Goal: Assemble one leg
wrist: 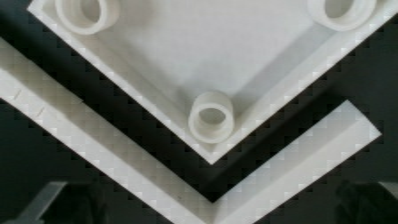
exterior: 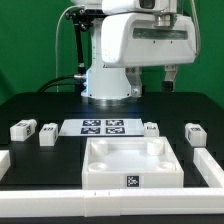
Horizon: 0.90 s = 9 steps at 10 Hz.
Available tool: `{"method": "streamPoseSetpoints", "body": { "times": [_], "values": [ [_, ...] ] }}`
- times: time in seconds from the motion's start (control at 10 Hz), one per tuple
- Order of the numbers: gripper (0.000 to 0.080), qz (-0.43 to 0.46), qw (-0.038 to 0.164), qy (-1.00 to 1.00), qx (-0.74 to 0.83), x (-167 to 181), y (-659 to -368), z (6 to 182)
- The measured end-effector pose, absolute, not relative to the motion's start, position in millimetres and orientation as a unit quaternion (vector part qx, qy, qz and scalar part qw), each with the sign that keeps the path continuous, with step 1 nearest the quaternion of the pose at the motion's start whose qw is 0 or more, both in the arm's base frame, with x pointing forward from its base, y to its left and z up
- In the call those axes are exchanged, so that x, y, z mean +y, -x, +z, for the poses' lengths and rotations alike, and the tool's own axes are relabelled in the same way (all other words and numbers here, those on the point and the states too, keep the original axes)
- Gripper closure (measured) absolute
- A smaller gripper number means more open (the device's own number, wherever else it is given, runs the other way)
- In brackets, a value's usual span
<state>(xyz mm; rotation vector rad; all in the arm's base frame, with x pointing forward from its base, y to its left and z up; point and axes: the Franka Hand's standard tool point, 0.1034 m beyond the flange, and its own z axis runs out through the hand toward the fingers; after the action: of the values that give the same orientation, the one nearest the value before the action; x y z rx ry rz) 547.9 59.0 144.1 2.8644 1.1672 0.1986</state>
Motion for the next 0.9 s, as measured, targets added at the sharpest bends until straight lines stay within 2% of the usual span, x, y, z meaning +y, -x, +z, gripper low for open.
{"method": "streamPoseSetpoints", "body": {
  "times": [0.9],
  "values": [
    [0.0150,0.070,0.022,-0.923,0.377,59.4,-549.2,143.3]
  ]
}}
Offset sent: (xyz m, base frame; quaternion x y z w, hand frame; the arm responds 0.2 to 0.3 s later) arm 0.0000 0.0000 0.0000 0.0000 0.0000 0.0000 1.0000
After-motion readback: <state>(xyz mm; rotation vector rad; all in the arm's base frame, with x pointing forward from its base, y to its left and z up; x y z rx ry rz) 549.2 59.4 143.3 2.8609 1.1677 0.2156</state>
